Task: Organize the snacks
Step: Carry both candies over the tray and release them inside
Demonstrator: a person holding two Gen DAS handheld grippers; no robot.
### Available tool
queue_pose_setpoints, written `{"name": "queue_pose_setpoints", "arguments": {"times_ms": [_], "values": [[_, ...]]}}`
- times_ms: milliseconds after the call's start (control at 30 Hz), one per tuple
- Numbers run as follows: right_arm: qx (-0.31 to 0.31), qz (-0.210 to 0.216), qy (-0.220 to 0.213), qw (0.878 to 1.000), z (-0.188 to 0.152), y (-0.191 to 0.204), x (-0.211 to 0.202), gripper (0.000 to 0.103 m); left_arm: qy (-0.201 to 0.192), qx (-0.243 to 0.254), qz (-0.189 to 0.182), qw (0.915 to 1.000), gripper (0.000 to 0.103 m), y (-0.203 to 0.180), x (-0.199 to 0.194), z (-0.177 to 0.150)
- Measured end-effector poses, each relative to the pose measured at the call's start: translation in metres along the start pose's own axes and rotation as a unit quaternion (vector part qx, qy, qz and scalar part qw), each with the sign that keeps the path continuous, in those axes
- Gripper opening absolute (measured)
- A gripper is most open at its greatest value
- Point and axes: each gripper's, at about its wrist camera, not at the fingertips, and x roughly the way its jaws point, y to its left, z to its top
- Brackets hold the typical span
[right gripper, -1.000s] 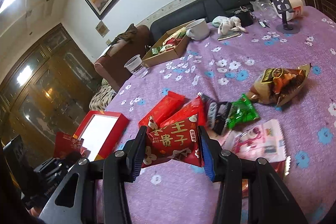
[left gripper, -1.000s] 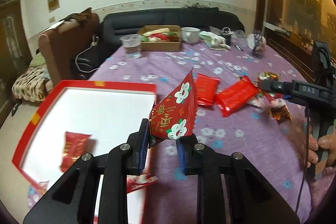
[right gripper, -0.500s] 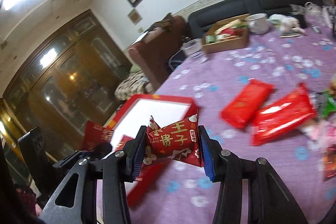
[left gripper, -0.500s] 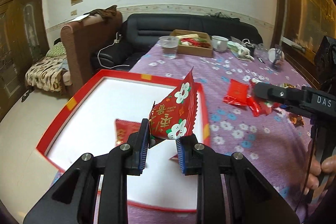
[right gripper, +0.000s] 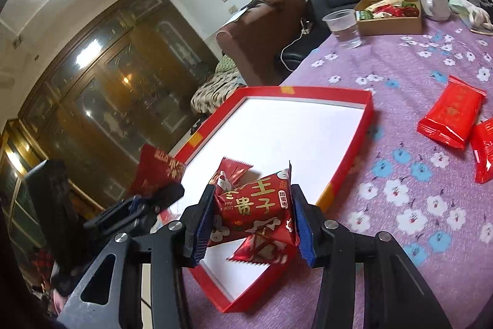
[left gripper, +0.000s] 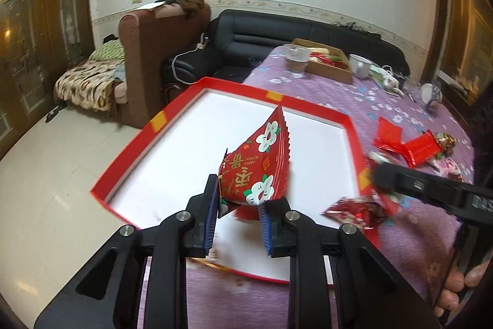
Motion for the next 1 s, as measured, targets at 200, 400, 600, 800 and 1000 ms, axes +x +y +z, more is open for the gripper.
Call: {"name": "queue_pose_setpoints", "arguments": {"times_ms": [200,400,600,800,1000], "values": [[-0.042,-0.027,0.037,0.998,-0.012,0.012,0.002,0.048,0.001,-0.013,0.008,0.9999,0.022,0.016,0.004,0.000],[-0.040,-0.035,0.067,0.996,-0.016,0.012,0.028,0.047,0.003,-0.011,0.000,0.9999,0.022,0.014,0.007,-0.002],[-0.044,-0.038,0.087,0.995,-0.006,0.016,0.056,0.047,0.016,-0.007,0.000,0.9998,0.022,0.013,0.015,-0.003],[-0.050,-0.028,0.064,0.996,0.005,0.018,0.067,0.048,0.027,0.003,0.006,0.9996,0.022,0.006,0.023,-0.003],[-0.020,-0.009,0.027,0.999,0.011,0.005,0.046,0.054,0.033,0.014,0.026,0.9990,0.033,-0.002,0.028,-0.001]]}}
